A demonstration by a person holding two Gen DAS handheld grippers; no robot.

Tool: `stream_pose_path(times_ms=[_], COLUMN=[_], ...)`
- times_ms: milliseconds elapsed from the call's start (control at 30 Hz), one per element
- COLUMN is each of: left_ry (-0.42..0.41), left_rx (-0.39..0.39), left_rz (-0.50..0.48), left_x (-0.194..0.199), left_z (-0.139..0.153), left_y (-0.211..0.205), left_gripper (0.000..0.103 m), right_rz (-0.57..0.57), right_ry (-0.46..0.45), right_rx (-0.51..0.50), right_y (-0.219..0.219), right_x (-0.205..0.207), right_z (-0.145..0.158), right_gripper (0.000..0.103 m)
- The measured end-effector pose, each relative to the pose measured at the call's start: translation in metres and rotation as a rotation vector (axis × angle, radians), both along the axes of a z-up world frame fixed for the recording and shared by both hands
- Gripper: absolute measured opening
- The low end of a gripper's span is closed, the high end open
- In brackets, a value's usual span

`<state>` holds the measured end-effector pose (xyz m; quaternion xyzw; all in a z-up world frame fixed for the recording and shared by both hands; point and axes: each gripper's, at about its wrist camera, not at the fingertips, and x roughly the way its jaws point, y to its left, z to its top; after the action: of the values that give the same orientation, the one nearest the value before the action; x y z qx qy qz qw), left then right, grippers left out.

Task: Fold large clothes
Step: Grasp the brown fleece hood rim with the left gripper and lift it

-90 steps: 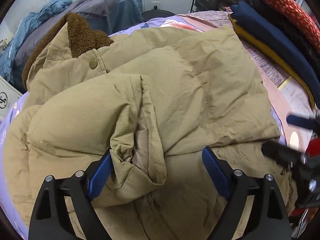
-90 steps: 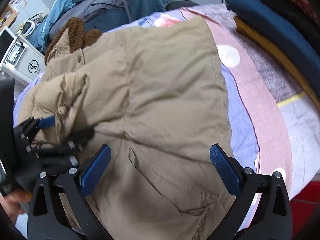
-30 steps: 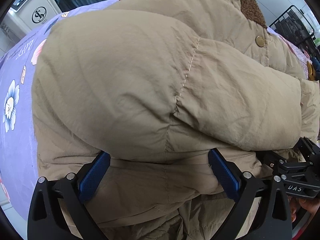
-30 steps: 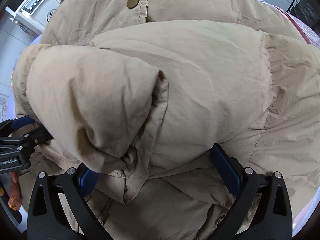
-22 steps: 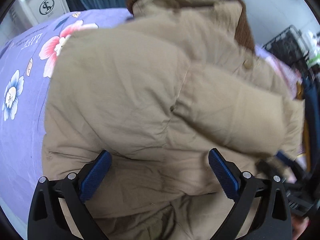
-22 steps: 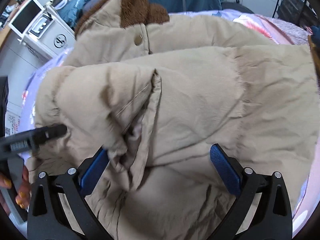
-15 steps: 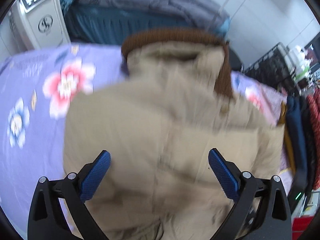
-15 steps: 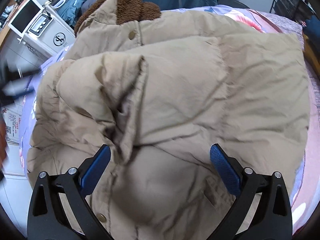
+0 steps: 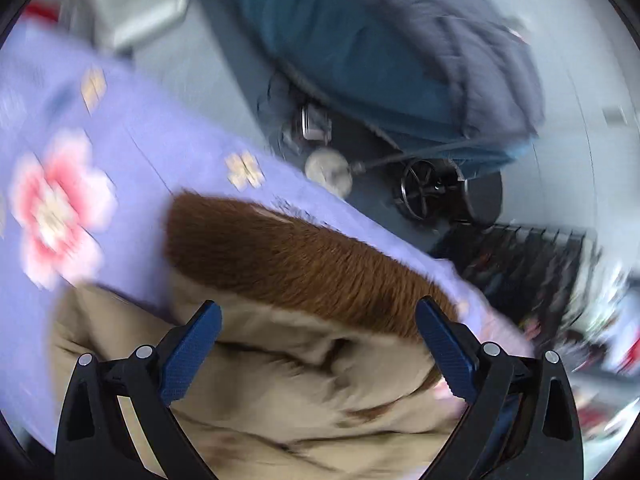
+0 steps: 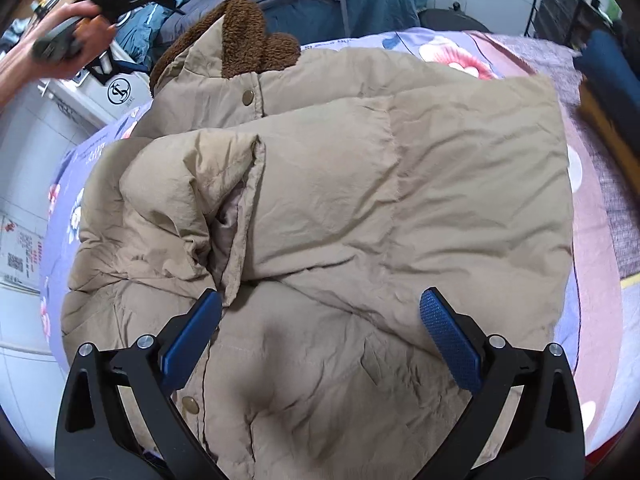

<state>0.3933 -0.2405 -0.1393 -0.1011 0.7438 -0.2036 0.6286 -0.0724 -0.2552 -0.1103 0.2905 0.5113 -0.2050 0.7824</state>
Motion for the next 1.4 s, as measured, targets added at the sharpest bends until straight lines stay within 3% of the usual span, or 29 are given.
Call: stream_pose_path(times_ms=[67,167,233,300,400,500,567,633,733,800,867,967,1067,1300,1333,1400], left_ry=[0.079,0.082,0.085,0.064,0.01,-0.078,-0.13,-0.232,-0.409,-0.455,-0.475,-0.509,-0.475,-0.422,-0.42,-0.428], left_rx=[0.058,0.096,0.107,0.124,0.123,0.069,-0.006,-0.127,-0.247,-0.365,-0.419,-0.429,-0.365,-0.3,-0.303,-0.297], left_rz=[0.008,0.047,0.012,-0.035,-0.105,-0.2,-0.261,-0.365,-0.574,-0.703,-0.798,-0.947,-0.987,-0.936,-0.918,-0.891], left_x=[0.005,0.01,0.007,0.004,0.001,-0.005,-0.012,-0.031,-0.083,-0.127,-0.162,-0.219,-0.251,-0.275,-0.275,-0.273], left_z=[-0.024,-0.043,-0.05,-0.052,-0.043,-0.011,0.016,0.064,0.141,0.182,0.2,0.2,0.17,0.125,0.123,0.122], left_y=[-0.009,-0.014,-0.019,-0.024,-0.035,-0.049,-0.063,-0.078,-0.086,-0.07,-0.05,-0.007,0.033,0.098,0.104,0.11], left_gripper=[0.095,0.094,0.077,0.052,0.03,0.02,0.018,0.017,0.017,0.017,0.017,0.017,0.017,0.017,0.017,0.017], right_rz=[-0.005,-0.009,-0.013,-0.018,-0.025,-0.033,-0.046,-0.056,-0.086,-0.12,-0.157,-0.18,-0.157,0.096,0.112,0.083], right_ry=[0.011,0.018,0.023,0.025,0.023,0.014,0.0,-0.01,-0.026,-0.04,-0.058,-0.077,-0.093,-0.16,-0.176,-0.217], right_rx=[0.003,0.006,0.009,0.007,-0.006,-0.017,-0.029,-0.043,-0.067,-0.066,-0.065,-0.079,-0.113,-0.285,-0.292,-0.192], right_y=[-0.001,-0.002,-0.005,-0.008,-0.014,-0.02,-0.025,-0.03,-0.041,-0.05,-0.06,-0.074,-0.09,-0.122,-0.128,-0.148], right_x=[-0.007,-0.009,-0.011,-0.012,-0.013,-0.01,-0.008,-0.007,-0.007,-0.011,-0.016,-0.018,-0.006,0.091,0.104,0.128], right_z=[-0.002,-0.005,-0.006,-0.008,-0.007,-0.003,0.002,0.006,0.015,0.02,0.025,0.032,0.039,0.069,0.075,0.085], right_gripper=[0.098,0.098,0.098,0.098,0.098,0.098,0.098,0.098,0.098,0.098,0.098,0.098,0.098,0.098,0.098,0.098])
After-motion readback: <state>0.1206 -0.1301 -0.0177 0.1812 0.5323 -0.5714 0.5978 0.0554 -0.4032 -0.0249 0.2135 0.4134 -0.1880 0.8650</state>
